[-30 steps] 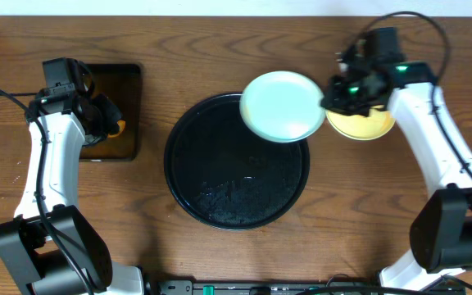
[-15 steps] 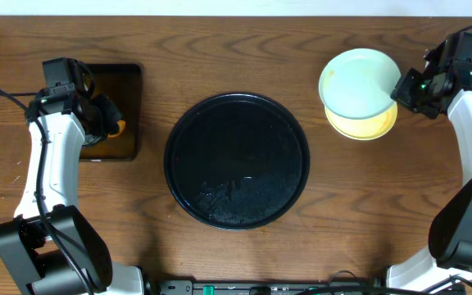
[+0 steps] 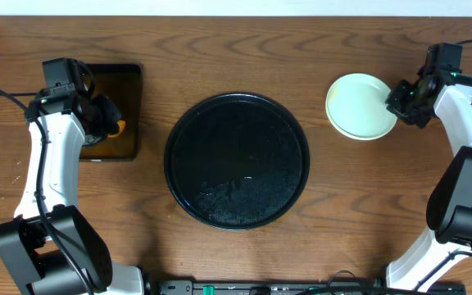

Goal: Clean dirty plates on tray and stack at the side
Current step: 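Carry the light-blue plate right and stack it on the yellow plate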

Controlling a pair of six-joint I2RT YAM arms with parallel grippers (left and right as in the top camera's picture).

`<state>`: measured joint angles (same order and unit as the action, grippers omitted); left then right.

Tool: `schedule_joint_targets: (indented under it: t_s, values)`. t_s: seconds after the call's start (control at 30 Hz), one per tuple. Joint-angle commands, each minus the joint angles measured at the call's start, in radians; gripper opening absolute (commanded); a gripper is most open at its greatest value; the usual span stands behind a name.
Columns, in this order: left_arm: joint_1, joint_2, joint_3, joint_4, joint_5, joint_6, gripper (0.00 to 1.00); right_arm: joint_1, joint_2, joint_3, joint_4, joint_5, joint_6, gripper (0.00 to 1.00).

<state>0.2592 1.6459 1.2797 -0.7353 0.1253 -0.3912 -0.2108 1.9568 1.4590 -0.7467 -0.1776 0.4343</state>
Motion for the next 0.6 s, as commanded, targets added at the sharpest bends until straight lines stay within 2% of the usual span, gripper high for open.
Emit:
schedule_joint_targets:
  t_s: [0.0,0.2,0.23,0.27,0.33,0.37,0.57]
  values:
    - [0.004,0.002,0.000,0.002,-0.002,0.013,0.07,0.006,-0.019,0.002,-0.003,-0.235,-0.099,0.27]
    - [0.004,0.002,0.000,0.011,-0.002,0.018,0.08,0.061,-0.076,0.002,-0.064,-0.433,-0.210,0.32]
    - [0.004,0.002,-0.002,0.021,-0.002,0.027,0.08,0.084,-0.094,0.002,-0.084,-0.431,-0.216,0.39]
    - [0.004,0.002,-0.006,0.040,-0.006,0.042,0.08,0.107,-0.111,0.002,-0.100,-0.425,-0.219,0.53]
    - [0.004,0.003,-0.023,0.092,-0.040,0.048,0.08,0.159,-0.146,0.002,-0.121,-0.425,-0.223,0.92]
    - [0.004,0.006,-0.035,0.119,-0.062,0.047,0.08,0.193,-0.166,0.002,-0.126,-0.425,-0.223,0.99]
    - [0.004,0.075,-0.106,0.285,-0.078,0.051,0.08,0.380,-0.233,0.002,-0.128,-0.424,-0.218,0.99]
